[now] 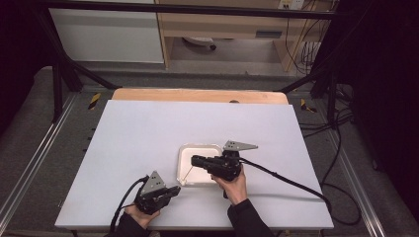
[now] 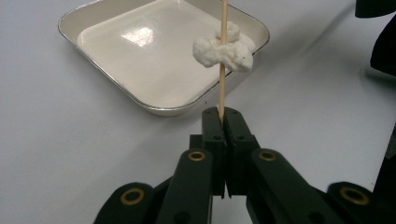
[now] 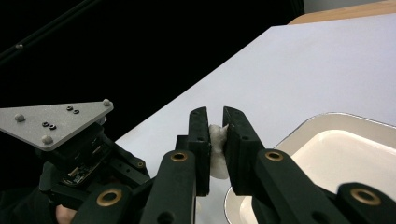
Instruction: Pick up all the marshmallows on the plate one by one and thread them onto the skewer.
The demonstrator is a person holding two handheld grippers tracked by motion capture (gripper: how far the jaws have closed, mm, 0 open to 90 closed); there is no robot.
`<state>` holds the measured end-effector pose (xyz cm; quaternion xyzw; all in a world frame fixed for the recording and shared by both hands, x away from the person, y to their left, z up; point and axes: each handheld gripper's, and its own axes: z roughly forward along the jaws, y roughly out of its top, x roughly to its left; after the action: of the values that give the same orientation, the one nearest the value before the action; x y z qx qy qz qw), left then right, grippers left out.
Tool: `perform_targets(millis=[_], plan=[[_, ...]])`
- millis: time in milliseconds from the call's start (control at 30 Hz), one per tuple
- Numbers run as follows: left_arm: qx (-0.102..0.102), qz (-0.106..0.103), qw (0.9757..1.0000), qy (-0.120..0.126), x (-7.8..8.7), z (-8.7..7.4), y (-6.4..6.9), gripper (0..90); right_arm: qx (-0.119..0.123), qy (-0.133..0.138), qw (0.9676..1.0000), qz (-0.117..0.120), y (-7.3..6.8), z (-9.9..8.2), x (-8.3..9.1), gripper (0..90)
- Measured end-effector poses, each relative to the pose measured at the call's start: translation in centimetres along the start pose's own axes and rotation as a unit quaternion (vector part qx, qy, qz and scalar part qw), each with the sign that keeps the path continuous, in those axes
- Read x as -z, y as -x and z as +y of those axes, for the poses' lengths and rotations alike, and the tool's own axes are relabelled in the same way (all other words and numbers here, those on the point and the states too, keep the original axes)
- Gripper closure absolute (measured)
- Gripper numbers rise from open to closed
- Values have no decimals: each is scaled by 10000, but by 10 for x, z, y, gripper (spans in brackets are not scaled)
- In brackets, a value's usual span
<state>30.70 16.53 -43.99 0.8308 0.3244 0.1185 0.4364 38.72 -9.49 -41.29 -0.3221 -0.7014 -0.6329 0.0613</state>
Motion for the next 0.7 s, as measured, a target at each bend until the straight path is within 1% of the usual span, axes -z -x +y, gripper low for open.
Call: perform_targets(millis=[333, 467, 567, 700], plan=[[-37, -5, 10000, 29, 1, 0, 0, 887, 62, -126, 9999, -15, 0, -4, -1, 809], [-45, -12, 10000, 44, 1, 1, 0, 887, -3, -157, 9999, 14, 0, -5, -2, 808], [-47, -5, 10000, 22, 0, 0, 0, 887, -4, -191, 9998, 13, 0, -7, -3, 807], [-46, -28, 10000, 52, 1, 1, 1, 886, -25, -218, 9998, 29, 0, -8, -3, 801]])
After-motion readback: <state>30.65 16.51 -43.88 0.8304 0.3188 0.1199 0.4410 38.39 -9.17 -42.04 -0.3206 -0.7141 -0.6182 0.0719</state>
